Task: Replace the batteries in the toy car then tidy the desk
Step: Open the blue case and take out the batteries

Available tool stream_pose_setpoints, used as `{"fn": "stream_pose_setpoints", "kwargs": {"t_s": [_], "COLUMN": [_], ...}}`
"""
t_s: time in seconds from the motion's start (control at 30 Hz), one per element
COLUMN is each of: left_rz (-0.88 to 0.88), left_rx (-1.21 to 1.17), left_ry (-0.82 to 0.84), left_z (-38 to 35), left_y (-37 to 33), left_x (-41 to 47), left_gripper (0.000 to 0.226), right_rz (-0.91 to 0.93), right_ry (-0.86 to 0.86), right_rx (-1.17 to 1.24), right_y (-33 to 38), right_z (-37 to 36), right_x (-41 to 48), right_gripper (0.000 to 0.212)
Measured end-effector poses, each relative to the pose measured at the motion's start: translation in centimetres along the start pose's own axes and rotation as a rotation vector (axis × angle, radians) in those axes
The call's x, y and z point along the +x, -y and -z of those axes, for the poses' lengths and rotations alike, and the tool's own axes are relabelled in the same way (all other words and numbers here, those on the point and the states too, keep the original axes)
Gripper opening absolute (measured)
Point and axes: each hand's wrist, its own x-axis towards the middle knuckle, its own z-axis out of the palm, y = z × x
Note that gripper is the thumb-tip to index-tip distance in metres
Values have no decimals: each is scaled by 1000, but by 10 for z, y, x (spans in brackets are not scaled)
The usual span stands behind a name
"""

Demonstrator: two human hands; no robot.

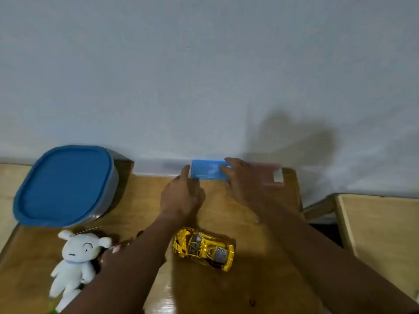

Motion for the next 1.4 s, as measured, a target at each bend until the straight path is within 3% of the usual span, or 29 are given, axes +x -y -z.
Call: {"fn": "stream_pose_setpoints", "kwargs": {"t_s": [0.1, 0.27, 0.5, 0.77, 0.87, 0.97, 1.1, 1.17, 1.3, 1.4], "left_rz": [55, 88, 179, 208, 214, 225, 151, 108, 79, 52], "left_rx": [-84, -174, -289, -298, -289, -334, -307, -254, -166, -148], "left_ry": [-69, -132, -193, -160, -152, -145, -123, -97, -50, -21], "left_z": [-21, -45, -50, -47, -46, -47, -45, -45, -45, -39], "left_y": [7, 12, 11, 21, 21, 23, 23, 25, 29, 31], "left_x": [7, 13, 18, 34, 34, 32, 28, 28, 28, 28], "left_gripper": [68, 77, 83, 91, 82, 68, 41, 32, 23, 14], "right_rz": [23, 69, 139, 211, 215, 212, 239, 224, 222, 110], "right_ry": [-34, 43, -4, 113, 123, 145, 197, 147, -83, -148], "right_rx": [-56, -218, -398, -437, -331, -109, 222, 190, -179, -217], "right_y": [-8, -15, -4, 3, 7, -5, -30, -36, -35, -33], "right_z": [-18, -30, -27, -14, 8, 36, 51, 54, 56, 49], "right_x": [9, 11, 4, 8, 11, 21, 41, 46, 38, 30], "right_gripper": [53, 53, 47, 47, 40, 18, 30, 36, 19, 37]}}
